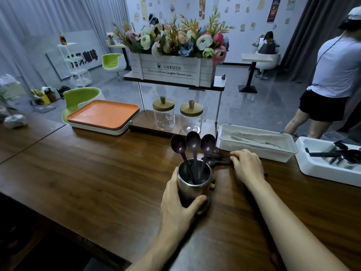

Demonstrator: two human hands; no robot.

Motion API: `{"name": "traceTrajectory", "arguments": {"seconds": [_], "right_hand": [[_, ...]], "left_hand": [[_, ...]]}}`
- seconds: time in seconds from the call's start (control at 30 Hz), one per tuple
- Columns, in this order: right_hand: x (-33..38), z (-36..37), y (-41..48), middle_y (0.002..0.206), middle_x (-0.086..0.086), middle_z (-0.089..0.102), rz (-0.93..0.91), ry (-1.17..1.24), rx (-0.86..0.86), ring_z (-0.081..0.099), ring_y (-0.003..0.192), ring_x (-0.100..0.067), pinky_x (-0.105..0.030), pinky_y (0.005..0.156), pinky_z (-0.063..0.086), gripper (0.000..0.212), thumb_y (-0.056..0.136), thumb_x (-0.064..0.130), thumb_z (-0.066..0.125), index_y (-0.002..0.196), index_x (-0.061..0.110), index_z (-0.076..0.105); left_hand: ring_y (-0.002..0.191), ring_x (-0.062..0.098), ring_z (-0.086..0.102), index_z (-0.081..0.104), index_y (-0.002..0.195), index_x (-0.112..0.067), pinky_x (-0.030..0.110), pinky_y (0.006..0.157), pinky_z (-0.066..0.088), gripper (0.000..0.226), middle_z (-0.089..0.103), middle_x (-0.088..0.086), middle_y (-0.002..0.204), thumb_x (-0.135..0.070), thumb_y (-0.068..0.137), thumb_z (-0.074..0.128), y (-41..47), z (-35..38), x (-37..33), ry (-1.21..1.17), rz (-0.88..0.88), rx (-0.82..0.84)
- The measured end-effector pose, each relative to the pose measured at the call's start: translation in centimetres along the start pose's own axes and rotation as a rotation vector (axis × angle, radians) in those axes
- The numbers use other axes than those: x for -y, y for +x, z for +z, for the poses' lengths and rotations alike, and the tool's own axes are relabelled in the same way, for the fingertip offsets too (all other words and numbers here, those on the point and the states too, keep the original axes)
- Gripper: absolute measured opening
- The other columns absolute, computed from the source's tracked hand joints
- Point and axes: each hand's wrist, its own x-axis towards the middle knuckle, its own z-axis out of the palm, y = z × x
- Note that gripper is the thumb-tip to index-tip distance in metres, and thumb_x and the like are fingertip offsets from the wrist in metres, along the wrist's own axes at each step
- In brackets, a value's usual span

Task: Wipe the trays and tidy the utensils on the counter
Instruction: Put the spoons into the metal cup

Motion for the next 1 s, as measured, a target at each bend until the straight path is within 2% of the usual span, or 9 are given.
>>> {"name": "traceTrajectory", "arguments": {"seconds": [0.27,0.37,0.43,0.5,0.6,0.67,0.77,0.9,1.0], "right_hand": [[-0.2,0.4,1.0,0.115,-0.004,0.071,0.024,-0.011,0.064,0.06,0.111,-0.032,-0.042,0.086,0.051,0.024,0.099,0.026,0.058,0.117,0.025,0.073],[-0.2,0.0,1.5,0.116,-0.003,0.071,0.064,0.014,0.158,0.059,0.116,-0.032,-0.042,0.091,0.051,0.022,0.096,0.028,0.064,0.116,0.028,0.074],[-0.1,-0.3,1.6,0.108,0.0,0.073,0.096,0.045,0.235,0.059,0.116,-0.029,-0.04,0.091,0.052,0.018,0.094,0.029,0.068,0.11,0.03,0.075],[0.1,-0.7,1.4,0.093,0.004,0.071,0.117,0.079,0.254,0.063,0.106,-0.024,-0.035,0.082,0.051,0.01,0.093,0.029,0.07,0.101,0.031,0.076],[0.6,-1.8,0.7,0.078,0.009,0.069,0.136,0.155,0.22,0.063,0.075,-0.011,-0.03,0.069,0.047,0.006,0.093,0.029,0.069,0.093,0.029,0.075],[1.0,-2.9,0.2,0.075,0.012,0.066,0.131,0.223,0.199,0.058,0.07,-0.005,-0.028,0.062,0.043,0.009,0.093,0.028,0.067,0.086,0.031,0.073],[1.4,-4.3,-0.2,0.081,0.009,0.069,0.116,0.384,0.201,0.06,0.079,-0.009,-0.028,0.065,0.042,0.013,0.091,0.026,0.069,0.078,0.03,0.07],[2.2,-6.0,-1.3,0.08,0.001,0.07,0.127,0.681,0.267,0.063,0.068,-0.009,-0.026,0.064,0.045,0.006,0.091,0.015,0.069,0.087,0.018,0.073],[3.1,-7.2,-2.7,0.075,0.002,0.069,0.127,0.892,0.327,0.059,0.061,-0.006,-0.022,0.057,0.044,0.014,0.092,0.006,0.063,0.09,0.016,0.073]], "left_hand": [[0.135,0.002,0.05,0.035,0.155,-0.04,0.039,0.108,0.046,0.101,0.053,-0.026,0.142,-0.073,0.068,0.075,0.1,0.1,0.0,0.003,-0.002,-0.008],[0.134,0.002,0.05,0.036,0.155,-0.04,0.04,0.108,0.047,0.1,0.053,-0.026,0.142,-0.074,0.069,0.075,0.1,0.2,-0.1,0.002,0.002,-0.01],[0.135,0.001,0.049,0.035,0.155,-0.04,0.04,0.109,0.046,0.1,0.052,-0.026,0.143,-0.072,0.069,0.075,0.0,0.2,0.0,-0.001,0.005,-0.006],[0.135,0.0,0.049,0.035,0.154,-0.042,0.04,0.109,0.046,0.101,0.052,-0.027,0.143,-0.074,0.068,0.075,0.0,0.2,-0.1,-0.003,0.003,-0.006],[0.133,0.0,0.05,0.034,0.154,-0.043,0.039,0.108,0.047,0.102,0.053,-0.028,0.141,-0.08,0.067,0.071,0.0,0.1,-0.3,-0.006,0.005,-0.005],[0.133,-0.001,0.049,0.034,0.155,-0.042,0.038,0.108,0.046,0.102,0.052,-0.029,0.14,-0.079,0.067,0.071,0.0,0.1,-0.3,-0.005,0.008,-0.004],[0.135,-0.001,0.047,0.032,0.156,-0.042,0.038,0.11,0.045,0.103,0.05,-0.029,0.143,-0.081,0.067,0.069,-0.1,0.1,-0.3,-0.005,0.015,0.0],[0.141,0.003,0.043,0.031,0.157,-0.038,0.045,0.113,0.042,0.107,0.048,-0.021,0.151,-0.087,0.068,0.064,-0.1,0.0,-0.3,-0.021,0.022,0.008],[0.141,0.004,0.043,0.027,0.158,-0.041,0.046,0.112,0.043,0.103,0.049,-0.019,0.152,-0.082,0.072,0.065,-0.2,-0.1,-0.4,-0.017,0.018,0.039]]}}
